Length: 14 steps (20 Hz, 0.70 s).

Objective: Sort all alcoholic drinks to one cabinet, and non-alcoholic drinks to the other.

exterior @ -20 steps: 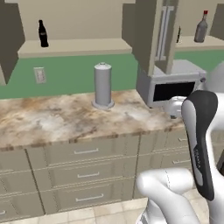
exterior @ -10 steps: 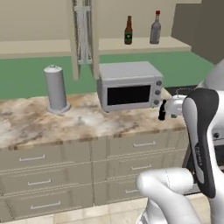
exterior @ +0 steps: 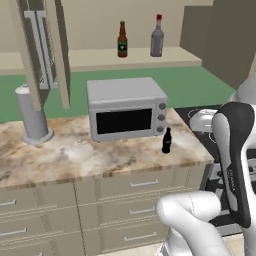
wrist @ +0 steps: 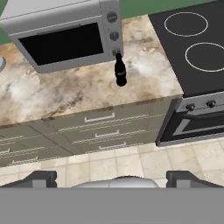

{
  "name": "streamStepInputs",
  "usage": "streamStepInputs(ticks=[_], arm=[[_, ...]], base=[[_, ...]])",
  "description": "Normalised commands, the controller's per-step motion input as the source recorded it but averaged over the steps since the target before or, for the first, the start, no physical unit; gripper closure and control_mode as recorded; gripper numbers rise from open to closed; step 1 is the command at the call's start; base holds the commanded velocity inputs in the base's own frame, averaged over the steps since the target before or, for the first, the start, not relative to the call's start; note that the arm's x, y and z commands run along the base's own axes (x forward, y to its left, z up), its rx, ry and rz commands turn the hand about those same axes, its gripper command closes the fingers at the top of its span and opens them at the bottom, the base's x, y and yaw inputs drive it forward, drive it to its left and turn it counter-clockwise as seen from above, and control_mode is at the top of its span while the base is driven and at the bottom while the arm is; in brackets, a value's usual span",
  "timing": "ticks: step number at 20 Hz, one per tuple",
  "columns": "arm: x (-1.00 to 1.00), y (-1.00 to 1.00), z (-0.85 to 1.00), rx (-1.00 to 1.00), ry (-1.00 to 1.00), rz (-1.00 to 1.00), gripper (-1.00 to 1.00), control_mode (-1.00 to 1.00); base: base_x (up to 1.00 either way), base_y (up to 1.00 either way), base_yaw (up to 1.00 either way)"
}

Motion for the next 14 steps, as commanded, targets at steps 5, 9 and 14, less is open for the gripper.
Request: streamStepInputs(ticks=[5,9,14], arm=[[0.00,0.00,0.00,0.00,0.00,0.00,-1.00,1.00],[0.00,0.00,0.00,0.00,0.00,0.00,-1.00,1.00],[0.06,-0.04,-0.01,0.00,0.00,-0.03,-1.00,-1.00]], base=[[0.80,-0.17,-0.05],[0.70,-0.20,-0.06],[0.23,-0.10,-0.04]])
